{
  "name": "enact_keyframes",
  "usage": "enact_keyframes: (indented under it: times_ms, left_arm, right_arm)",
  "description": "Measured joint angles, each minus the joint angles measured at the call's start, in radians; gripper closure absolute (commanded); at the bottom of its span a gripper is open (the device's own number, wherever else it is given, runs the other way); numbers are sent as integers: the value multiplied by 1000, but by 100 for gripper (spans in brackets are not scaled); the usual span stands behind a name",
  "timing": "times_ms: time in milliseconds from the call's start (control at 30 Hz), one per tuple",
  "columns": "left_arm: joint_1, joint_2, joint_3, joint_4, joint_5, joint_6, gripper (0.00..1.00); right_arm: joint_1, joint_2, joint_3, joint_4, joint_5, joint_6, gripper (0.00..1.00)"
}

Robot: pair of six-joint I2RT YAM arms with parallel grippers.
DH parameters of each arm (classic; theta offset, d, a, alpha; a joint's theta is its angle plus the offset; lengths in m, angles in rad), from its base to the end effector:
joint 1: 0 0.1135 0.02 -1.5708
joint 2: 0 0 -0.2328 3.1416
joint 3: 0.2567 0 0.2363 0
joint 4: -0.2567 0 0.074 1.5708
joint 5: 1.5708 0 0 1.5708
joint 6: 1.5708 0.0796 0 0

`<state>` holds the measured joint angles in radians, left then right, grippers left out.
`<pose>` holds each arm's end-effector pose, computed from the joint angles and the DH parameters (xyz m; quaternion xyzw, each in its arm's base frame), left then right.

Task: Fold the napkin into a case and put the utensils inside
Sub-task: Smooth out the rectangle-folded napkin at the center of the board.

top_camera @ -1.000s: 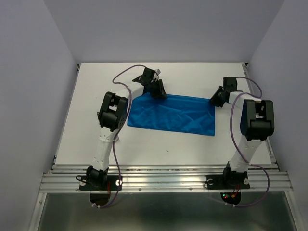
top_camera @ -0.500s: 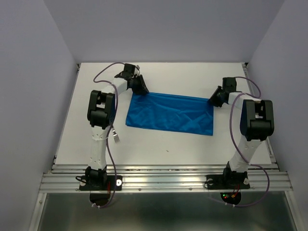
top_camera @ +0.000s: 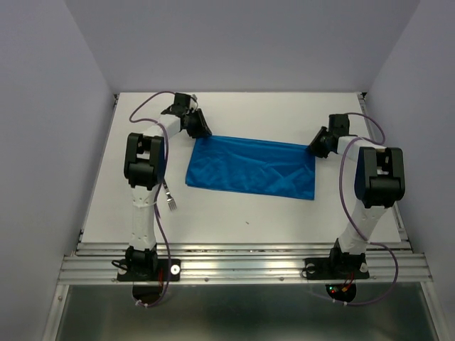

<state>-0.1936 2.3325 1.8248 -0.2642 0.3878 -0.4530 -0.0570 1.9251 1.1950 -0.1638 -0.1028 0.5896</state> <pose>0.5000 -0.1287 0.1203 -0.0426 0.9061 -0.2896 0.3055 0.4068 -0.0150 0.1047 0.2831 0.8986 0.1340 0.3071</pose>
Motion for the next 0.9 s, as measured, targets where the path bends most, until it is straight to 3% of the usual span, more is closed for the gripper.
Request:
enact_keyframes:
  times_ms: [133, 333, 600, 900]
  left_arm:
    - [-3, -40, -76, 44, -16, -2, 62]
    - [-10, -190, -319, 103, -31, -13, 61]
    - [-55, -356, -499, 13, -173, 6, 58]
    - [-75, -455, -543, -56, -251, 16, 54]
  right_arm:
    - [0, 0, 0, 3, -3, -13, 66]
    - [0, -10, -7, -4, 12, -41, 64]
    - [1, -144, -153, -39, 32, -55, 58]
    - [1, -296, -163, -91, 40, -71, 56]
